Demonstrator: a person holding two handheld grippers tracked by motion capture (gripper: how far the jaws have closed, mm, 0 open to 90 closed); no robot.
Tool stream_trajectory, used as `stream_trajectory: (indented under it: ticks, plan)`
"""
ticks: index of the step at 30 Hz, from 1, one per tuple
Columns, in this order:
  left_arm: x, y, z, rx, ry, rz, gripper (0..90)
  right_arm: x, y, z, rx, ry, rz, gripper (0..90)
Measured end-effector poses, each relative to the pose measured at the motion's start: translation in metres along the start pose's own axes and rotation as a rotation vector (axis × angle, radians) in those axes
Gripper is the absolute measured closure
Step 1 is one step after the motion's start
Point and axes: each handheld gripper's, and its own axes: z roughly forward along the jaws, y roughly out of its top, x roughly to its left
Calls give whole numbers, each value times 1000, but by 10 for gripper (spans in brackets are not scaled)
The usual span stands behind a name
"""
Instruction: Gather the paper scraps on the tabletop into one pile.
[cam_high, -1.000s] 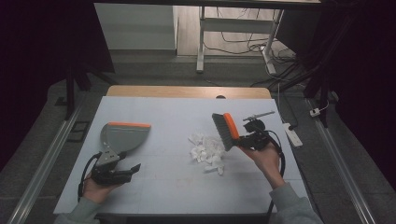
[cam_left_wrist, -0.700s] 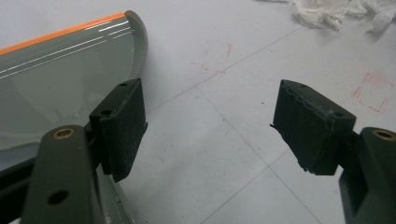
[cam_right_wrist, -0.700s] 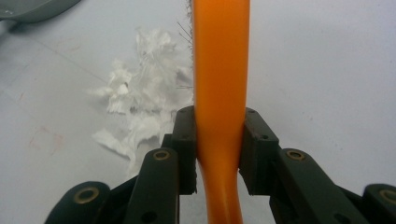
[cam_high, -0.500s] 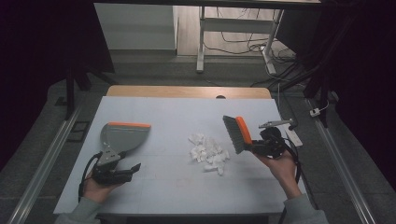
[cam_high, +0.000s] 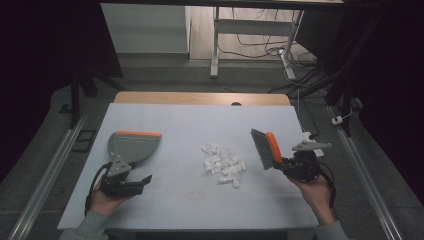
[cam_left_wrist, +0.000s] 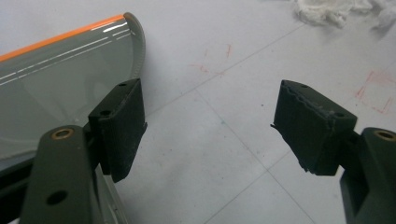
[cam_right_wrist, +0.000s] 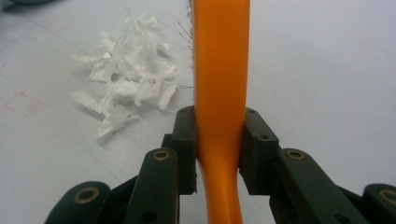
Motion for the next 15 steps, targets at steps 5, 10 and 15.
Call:
stream_trajectory:
  ticks: [5,10,15]
  plan:
    - [-1,3,-4,-12,4,0,259,-5,-16,-10,-19,-7,-19,704]
    - [-2,4,-7,-20,8,-1,259,-10,-33,-14,-18,-15,-32,703]
    - [-3,3,-6,-18,5,5,259,-14,-38,-13,-24,-19,-34,703]
